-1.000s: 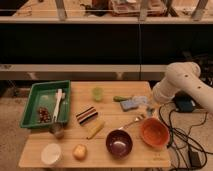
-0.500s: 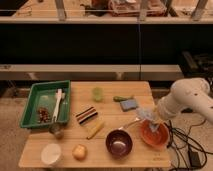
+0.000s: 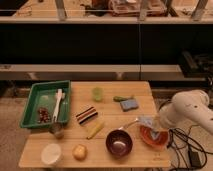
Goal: Wipe red bowl with towel
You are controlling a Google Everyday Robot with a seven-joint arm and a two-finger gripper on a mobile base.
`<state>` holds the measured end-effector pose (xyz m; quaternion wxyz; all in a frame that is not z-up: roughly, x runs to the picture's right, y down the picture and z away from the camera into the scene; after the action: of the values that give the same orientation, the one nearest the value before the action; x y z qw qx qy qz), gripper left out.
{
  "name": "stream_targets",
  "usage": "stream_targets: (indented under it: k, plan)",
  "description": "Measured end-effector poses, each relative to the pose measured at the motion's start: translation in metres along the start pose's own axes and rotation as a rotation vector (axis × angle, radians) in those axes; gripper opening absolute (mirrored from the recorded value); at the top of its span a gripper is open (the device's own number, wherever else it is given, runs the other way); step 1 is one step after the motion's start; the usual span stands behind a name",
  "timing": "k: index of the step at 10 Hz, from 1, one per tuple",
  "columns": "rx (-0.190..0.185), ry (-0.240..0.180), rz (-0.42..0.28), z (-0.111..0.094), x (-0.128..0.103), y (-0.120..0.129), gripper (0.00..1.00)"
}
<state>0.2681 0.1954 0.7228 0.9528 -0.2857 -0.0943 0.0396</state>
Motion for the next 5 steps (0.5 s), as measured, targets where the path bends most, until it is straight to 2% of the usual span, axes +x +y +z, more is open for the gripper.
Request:
stream_targets:
  k: [2,5]
  plan:
    - [-0.009,-0.013,0.019,0.0181,0.0099,0.0059,0.00]
    - [-0.019,-0.036,0.021,0.0222,0.0117,0.0089,0.00]
